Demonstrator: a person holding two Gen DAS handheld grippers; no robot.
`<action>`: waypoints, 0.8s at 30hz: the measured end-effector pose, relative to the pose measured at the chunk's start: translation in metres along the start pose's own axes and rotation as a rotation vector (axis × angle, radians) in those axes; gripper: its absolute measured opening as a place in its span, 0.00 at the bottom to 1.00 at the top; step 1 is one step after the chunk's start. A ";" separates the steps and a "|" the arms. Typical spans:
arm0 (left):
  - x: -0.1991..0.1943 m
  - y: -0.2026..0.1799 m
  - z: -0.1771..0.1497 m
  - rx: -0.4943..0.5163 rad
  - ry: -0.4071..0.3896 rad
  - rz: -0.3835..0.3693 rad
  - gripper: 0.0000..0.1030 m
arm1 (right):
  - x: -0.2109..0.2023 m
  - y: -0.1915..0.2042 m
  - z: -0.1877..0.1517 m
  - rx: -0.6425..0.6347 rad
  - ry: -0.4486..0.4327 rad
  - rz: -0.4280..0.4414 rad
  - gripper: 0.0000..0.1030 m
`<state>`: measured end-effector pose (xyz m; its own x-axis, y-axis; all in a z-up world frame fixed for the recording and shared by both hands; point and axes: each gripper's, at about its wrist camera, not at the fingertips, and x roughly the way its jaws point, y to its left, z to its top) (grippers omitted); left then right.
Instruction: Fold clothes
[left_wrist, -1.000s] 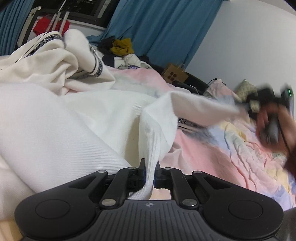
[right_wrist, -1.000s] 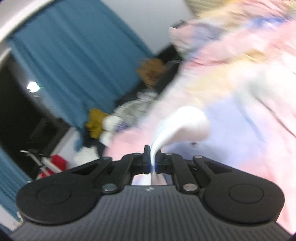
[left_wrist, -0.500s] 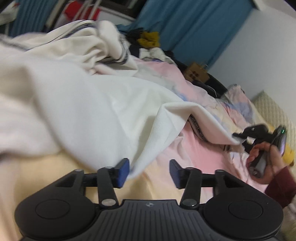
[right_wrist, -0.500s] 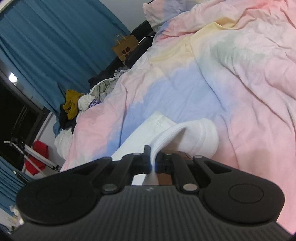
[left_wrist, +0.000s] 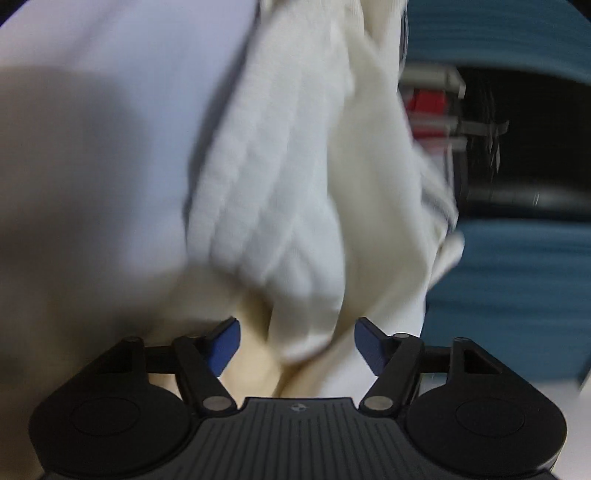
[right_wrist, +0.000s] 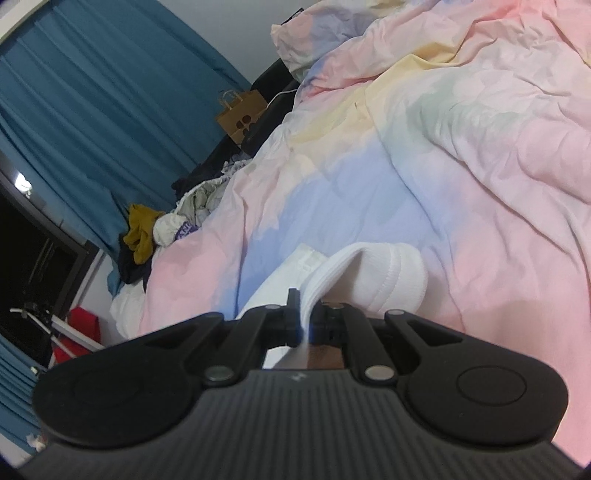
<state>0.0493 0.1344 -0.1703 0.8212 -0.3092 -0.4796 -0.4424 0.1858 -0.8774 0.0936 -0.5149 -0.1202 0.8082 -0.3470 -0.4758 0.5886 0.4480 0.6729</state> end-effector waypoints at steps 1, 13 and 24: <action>-0.003 0.001 0.004 -0.012 -0.037 0.002 0.47 | 0.001 0.000 0.000 -0.007 -0.006 -0.004 0.06; -0.084 -0.062 0.056 0.062 -0.221 -0.005 0.23 | 0.012 -0.017 0.007 0.028 -0.010 -0.026 0.06; -0.186 -0.105 0.134 0.217 -0.226 0.159 0.19 | 0.031 -0.033 0.011 0.036 0.057 -0.087 0.06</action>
<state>-0.0090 0.2978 0.0129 0.8181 -0.0502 -0.5729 -0.5041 0.4168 -0.7564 0.0990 -0.5493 -0.1514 0.7548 -0.3354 -0.5638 0.6560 0.3884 0.6471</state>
